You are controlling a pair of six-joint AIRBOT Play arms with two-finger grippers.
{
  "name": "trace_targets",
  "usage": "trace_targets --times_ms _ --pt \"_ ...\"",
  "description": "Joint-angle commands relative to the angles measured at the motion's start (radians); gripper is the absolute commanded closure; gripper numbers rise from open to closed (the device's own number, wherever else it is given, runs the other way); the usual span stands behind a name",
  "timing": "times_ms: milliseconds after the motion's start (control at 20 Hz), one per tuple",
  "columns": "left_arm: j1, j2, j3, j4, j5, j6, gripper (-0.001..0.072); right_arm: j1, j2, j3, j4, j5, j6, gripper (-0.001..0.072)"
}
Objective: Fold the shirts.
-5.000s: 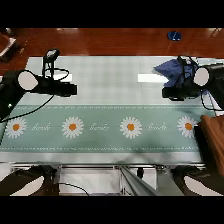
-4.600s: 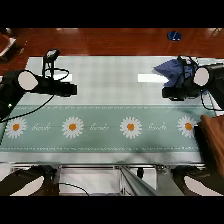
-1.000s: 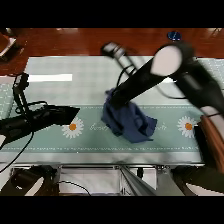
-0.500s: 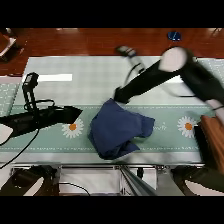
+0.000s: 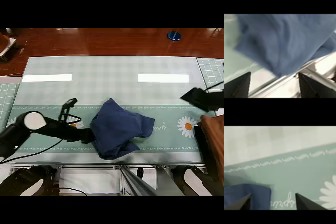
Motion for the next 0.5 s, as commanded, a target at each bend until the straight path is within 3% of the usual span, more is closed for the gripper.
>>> trace_targets --times_ms 0,200,250,300,350,450 --pt "-0.092 -0.171 -0.017 -0.165 0.109 0.098 0.0006 -0.018 0.017 -0.168 0.058 -0.042 -0.031 0.0097" --pt "-0.141 -0.346 -0.003 -0.426 0.123 0.328 0.0012 0.077 -0.029 -0.181 0.053 -0.078 -0.030 0.0097" --pt "-0.141 -0.372 0.010 -0.470 0.113 0.375 0.0194 0.095 -0.049 -0.180 0.055 -0.096 -0.026 0.0097" --pt "-0.138 -0.383 0.024 -0.478 0.104 0.405 0.0585 0.115 -0.072 -0.180 0.070 -0.118 -0.025 0.0097" --pt "-0.132 -0.383 0.037 -0.476 0.099 0.426 0.0684 0.133 -0.100 -0.178 0.095 -0.137 -0.028 0.0097" --pt "-0.105 -0.377 0.059 -0.472 0.092 0.430 0.0684 0.182 -0.163 -0.160 0.121 -0.162 -0.035 0.0097"
